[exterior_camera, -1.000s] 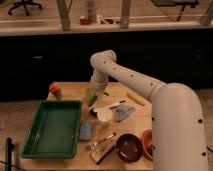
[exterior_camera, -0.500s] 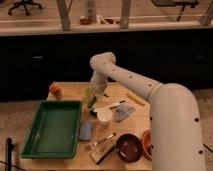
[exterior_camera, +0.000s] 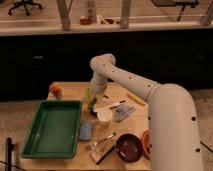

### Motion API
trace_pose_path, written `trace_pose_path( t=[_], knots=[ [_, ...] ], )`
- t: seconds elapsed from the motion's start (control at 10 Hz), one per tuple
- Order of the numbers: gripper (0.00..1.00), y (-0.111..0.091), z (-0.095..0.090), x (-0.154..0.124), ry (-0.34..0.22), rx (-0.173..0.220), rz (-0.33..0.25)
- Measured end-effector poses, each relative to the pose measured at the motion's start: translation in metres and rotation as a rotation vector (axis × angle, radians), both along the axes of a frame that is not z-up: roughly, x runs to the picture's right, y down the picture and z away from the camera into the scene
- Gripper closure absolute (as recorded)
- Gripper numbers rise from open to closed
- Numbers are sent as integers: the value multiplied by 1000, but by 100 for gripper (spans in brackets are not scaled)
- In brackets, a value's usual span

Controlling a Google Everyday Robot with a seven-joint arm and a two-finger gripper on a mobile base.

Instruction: Place pepper in plastic cup

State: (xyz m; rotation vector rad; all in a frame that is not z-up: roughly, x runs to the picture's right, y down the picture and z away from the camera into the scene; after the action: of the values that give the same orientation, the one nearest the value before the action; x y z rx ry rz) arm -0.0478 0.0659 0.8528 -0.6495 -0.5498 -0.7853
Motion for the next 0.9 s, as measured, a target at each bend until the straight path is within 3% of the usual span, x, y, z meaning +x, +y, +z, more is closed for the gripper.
trace_pose_path(
  t=[0.5,0.9],
  knots=[
    [100,-31,-11,-8,-12,99,53],
    [100,-53,-9,-24,-45,138,70]
  ],
)
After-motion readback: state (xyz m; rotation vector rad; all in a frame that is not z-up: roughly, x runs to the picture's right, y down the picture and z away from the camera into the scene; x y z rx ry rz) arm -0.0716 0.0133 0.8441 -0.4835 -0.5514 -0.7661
